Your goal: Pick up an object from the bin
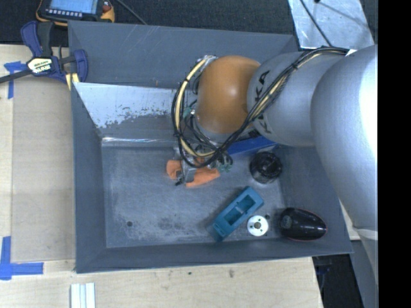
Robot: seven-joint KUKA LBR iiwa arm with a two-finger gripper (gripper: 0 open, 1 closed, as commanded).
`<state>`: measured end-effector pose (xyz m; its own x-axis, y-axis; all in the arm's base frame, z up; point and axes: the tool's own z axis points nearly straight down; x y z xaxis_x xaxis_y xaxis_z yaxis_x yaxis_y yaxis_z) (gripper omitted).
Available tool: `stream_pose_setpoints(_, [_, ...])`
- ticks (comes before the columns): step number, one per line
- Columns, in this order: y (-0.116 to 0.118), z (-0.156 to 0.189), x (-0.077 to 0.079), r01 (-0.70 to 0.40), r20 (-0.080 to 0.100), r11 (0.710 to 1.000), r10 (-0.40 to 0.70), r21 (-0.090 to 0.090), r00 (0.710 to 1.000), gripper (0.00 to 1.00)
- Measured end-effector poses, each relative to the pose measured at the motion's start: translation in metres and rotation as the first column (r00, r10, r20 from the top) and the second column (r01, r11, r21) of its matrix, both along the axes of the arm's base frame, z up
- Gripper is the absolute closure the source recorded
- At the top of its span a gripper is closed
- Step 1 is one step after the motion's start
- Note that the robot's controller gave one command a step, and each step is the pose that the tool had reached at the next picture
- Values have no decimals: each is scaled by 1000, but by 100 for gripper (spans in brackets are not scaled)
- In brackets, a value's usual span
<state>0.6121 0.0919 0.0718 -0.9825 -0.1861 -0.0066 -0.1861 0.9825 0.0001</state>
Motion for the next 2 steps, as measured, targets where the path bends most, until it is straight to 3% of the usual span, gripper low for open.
stream_pose_setpoints(1, [18, 52, -12, -9, -7, 1000, 9, -2, 1000, 100])
stream_pose_setpoints(2, [28, 78, 8, -5, 0, 1000, 5, 0, 1000, 100])
